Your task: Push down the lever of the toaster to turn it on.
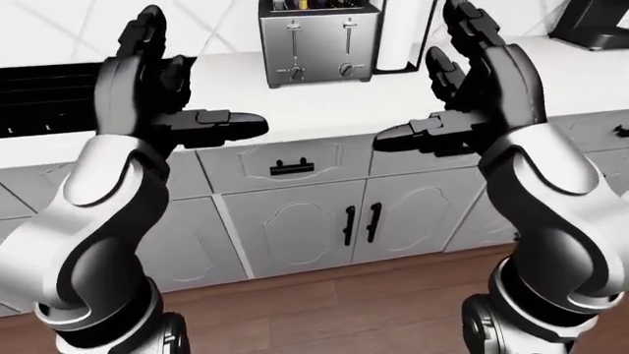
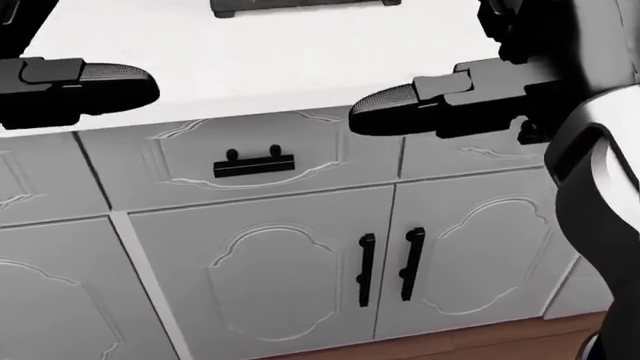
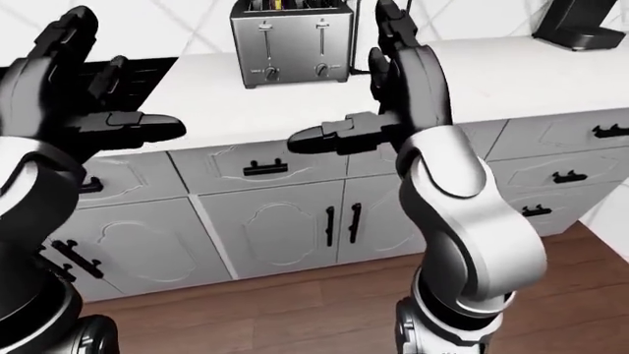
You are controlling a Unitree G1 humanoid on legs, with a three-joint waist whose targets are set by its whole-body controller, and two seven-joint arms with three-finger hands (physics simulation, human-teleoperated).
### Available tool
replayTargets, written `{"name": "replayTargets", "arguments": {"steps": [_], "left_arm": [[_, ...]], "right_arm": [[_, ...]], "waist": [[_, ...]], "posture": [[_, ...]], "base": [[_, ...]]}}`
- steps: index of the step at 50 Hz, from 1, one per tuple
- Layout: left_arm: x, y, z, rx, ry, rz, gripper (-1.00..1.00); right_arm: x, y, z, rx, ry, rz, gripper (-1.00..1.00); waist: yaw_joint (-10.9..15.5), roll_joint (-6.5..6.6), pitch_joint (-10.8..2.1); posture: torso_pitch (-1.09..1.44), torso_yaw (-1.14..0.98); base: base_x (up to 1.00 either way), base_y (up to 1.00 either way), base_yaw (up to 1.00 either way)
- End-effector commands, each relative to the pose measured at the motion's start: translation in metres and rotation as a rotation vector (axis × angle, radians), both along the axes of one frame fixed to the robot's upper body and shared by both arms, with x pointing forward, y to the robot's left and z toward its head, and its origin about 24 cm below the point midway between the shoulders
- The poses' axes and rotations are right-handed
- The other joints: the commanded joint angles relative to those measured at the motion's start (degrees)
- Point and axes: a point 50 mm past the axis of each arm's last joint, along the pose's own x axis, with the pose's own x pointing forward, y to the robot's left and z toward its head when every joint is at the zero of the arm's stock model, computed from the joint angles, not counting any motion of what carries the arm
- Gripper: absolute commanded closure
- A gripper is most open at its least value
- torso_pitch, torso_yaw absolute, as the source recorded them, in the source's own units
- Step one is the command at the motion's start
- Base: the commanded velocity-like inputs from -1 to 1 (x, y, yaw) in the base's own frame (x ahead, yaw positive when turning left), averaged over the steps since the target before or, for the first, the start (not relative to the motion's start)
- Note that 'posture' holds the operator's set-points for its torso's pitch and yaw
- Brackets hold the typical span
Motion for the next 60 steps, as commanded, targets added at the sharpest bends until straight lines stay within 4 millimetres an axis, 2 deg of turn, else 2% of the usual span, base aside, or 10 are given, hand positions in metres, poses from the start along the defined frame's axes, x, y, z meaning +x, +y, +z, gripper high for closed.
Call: {"name": "replayTargets", "arguments": {"steps": [1, 4, 5, 13, 17, 31, 40, 45, 56, 60], "left_arm": [[-0.0035, -0.0033, 0.0109, 0.000, -0.062, -0.018, -1.00], [-0.0034, -0.0031, 0.0101, 0.000, -0.062, -0.018, -1.00], [-0.0032, -0.0032, 0.0101, 0.001, -0.062, -0.018, -1.00], [-0.0040, -0.0040, 0.0109, 0.001, -0.063, -0.020, -1.00], [-0.0046, -0.0040, 0.0115, 0.001, -0.064, -0.019, -1.00], [-0.0038, -0.0038, 0.0106, 0.000, -0.065, -0.020, -1.00], [-0.0038, -0.0041, 0.0110, 0.001, -0.066, -0.021, -1.00], [-0.0039, -0.0041, 0.0109, 0.001, -0.066, -0.020, -1.00], [-0.0052, -0.0042, 0.0116, 0.000, -0.068, -0.020, -1.00], [-0.0052, -0.0043, 0.0115, 0.000, -0.067, -0.019, -1.00]], "right_arm": [[-0.0033, -0.0026, 0.0103, 0.007, -0.064, -0.016, -1.00], [-0.0048, -0.0025, 0.0120, 0.009, -0.066, -0.017, -1.00], [-0.0050, -0.0025, 0.0123, 0.009, -0.067, -0.017, -1.00], [-0.0048, -0.0023, 0.0124, 0.009, -0.066, -0.016, -1.00], [-0.0054, -0.0025, 0.0127, 0.009, -0.066, -0.018, -1.00], [-0.0038, -0.0029, 0.0094, 0.005, -0.051, -0.022, -1.00], [-0.0054, -0.0020, 0.0115, 0.008, -0.056, -0.019, -1.00], [-0.0052, -0.0024, 0.0120, 0.010, -0.060, -0.023, -1.00], [-0.0043, -0.0066, 0.0117, 0.022, -0.064, -0.045, -1.00], [-0.0049, -0.0067, 0.0122, 0.022, -0.063, -0.046, -1.00]], "waist": [[-0.13, 0.02, -0.83], [0.24, -4.79, -2.01], [-0.28, -2.00, -1.29], [-0.71, -0.23, -0.32], [-1.44, 5.29, -1.66], [1.02, -3.48, -2.47], [0.08, -1.18, -0.80], [-1.55, 3.90, -1.67], [-0.85, -2.26, -0.27], [-0.63, -1.29, -1.32]], "posture": [[0.00, 0.00], [0.00, 0.00], [0.00, 0.00], [0.00, 0.00], [0.00, 0.00], [0.00, 0.00], [0.00, 0.00], [0.00, 0.00], [0.00, 0.00], [0.00, 0.00]], "base": [[0.20, 0.00, 0.00], [0.20, 0.00, 0.00], [0.20, 0.00, 0.00], [0.20, 0.00, 0.00], [0.20, 0.00, 0.00], [0.17, 0.00, 0.03], [0.10, 0.00, 0.66], [0.08, 0.00, 0.46], [0.01, 0.02, 0.00], [0.03, 0.07, 0.00]]}}
